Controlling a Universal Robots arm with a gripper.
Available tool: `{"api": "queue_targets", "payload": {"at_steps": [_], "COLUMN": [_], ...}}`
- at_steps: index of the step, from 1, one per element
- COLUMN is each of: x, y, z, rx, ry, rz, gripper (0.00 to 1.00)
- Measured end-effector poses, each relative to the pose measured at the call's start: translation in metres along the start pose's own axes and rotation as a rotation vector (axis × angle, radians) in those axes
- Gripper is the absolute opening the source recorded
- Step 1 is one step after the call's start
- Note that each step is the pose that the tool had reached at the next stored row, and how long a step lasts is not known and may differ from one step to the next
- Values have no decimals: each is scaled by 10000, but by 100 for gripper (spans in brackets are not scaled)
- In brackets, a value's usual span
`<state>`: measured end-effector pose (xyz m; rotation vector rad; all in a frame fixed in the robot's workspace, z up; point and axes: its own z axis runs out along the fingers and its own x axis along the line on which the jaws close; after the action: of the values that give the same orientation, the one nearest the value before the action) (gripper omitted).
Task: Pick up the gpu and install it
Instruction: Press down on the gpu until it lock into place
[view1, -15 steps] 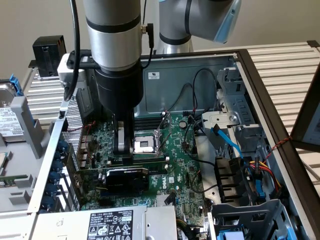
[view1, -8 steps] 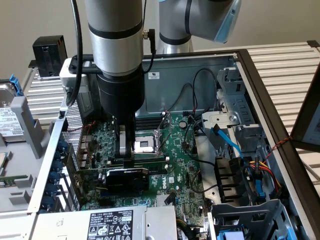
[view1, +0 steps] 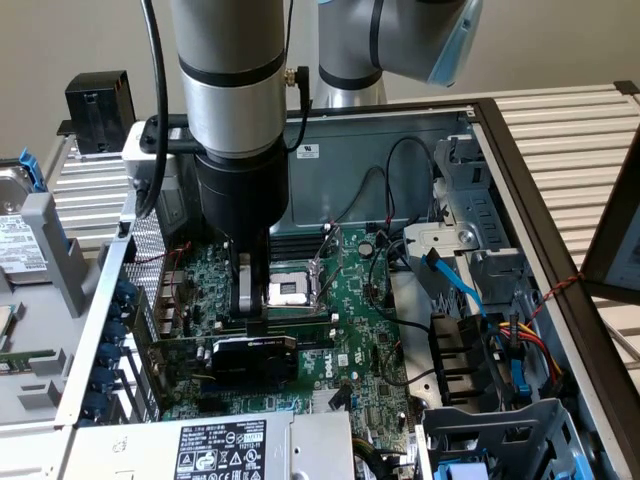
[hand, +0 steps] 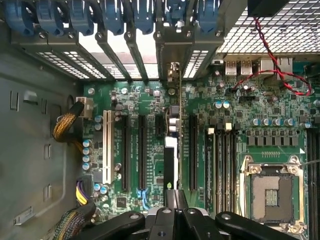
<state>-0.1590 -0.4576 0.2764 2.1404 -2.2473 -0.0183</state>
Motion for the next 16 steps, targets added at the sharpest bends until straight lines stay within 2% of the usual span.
{"api": "queue_targets", "payload": {"at_steps": [10,13,16], "x": [-1,-1,0], "y": [13,16,17], "z": [84,90,97], "rx": [-139,-199,-226], "ry": [-22,-32,-39], "rz": [-1,-4,-5], "gripper": [11,11,11]}}
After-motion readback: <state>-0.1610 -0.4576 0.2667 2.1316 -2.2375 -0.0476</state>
